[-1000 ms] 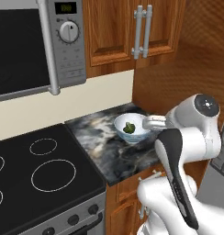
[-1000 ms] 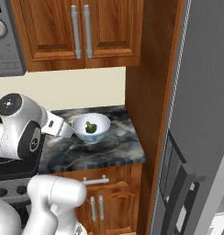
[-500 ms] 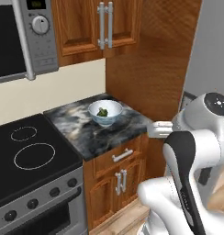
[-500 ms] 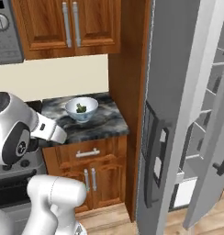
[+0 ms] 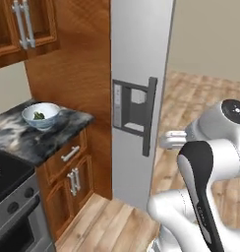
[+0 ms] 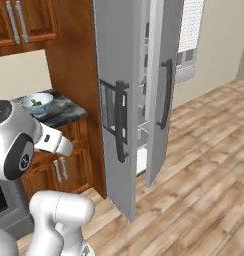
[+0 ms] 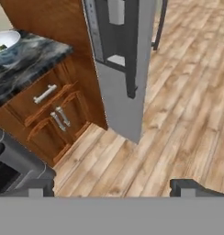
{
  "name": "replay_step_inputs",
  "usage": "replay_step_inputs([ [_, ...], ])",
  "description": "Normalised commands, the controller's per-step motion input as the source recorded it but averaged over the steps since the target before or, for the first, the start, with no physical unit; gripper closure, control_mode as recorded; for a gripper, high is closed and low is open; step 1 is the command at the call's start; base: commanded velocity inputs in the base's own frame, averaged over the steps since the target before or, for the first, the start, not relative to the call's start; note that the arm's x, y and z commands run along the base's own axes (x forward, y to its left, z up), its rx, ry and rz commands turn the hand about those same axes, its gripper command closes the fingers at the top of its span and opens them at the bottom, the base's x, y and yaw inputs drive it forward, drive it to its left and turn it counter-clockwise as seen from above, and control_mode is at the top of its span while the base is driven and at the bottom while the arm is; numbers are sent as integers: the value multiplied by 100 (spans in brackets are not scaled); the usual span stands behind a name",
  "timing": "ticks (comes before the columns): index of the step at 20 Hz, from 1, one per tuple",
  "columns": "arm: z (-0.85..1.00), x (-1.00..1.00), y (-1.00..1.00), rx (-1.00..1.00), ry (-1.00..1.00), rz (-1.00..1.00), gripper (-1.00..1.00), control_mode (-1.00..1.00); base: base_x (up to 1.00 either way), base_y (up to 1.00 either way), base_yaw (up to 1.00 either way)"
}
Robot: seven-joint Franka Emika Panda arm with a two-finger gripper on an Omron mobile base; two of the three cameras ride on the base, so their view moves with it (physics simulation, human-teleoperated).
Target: Take the broccoli, potato, and mushroom from the freezer and place them in the bowl on the counter.
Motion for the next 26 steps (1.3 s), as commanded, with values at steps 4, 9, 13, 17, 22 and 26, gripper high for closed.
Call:
replay_step_inputs([
  [4, 0, 0, 0, 0, 0, 0, -100, 100, -71, 13, -90],
  [9, 0, 0, 0, 0, 0, 0, -100, 100, -30, -13, -93],
  [13, 0, 0, 0, 0, 0, 0, -100, 100, 57, -66, -66],
  [17, 0, 0, 0, 0, 0, 0, -100, 100, 100, -2, -4],
  [22, 0, 0, 0, 0, 0, 0, -100, 100, 100, 1, 0],
  [26, 0, 0, 0, 0, 0, 0, -100, 100, 100, 1, 0],
])
